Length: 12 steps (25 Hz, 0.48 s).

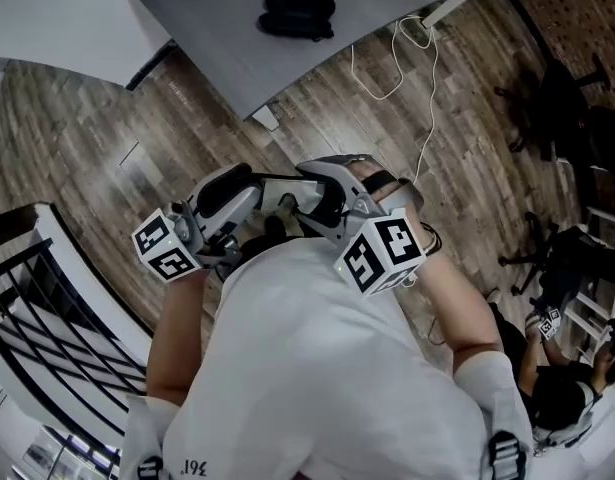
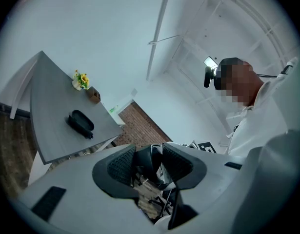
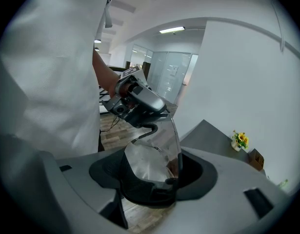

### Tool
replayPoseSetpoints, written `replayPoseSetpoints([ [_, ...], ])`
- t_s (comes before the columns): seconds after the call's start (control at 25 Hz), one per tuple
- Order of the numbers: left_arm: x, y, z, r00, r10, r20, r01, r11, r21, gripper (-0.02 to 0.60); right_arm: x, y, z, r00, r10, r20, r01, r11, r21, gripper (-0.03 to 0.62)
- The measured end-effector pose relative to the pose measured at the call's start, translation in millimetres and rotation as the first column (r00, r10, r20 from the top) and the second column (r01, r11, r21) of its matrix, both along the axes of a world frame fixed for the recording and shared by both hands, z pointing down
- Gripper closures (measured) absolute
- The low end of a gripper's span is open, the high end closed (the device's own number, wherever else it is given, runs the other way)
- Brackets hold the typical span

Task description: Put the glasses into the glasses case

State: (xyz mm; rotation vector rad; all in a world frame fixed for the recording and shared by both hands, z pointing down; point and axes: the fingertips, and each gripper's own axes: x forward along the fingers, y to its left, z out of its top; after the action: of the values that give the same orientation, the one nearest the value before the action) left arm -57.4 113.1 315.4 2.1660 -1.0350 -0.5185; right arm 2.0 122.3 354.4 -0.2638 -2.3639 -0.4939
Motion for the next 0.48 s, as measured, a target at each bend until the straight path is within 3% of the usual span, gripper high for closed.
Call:
replayPoseSetpoints([
  [0.48,7.4,-44.4,9.4,1.0,-0.013,0.003,0.013,0.998,-0.054,0.416,7.6,-43.7,9.0,1.0,-0.001,0.002,0.001,0.999,-0.032,0.312],
])
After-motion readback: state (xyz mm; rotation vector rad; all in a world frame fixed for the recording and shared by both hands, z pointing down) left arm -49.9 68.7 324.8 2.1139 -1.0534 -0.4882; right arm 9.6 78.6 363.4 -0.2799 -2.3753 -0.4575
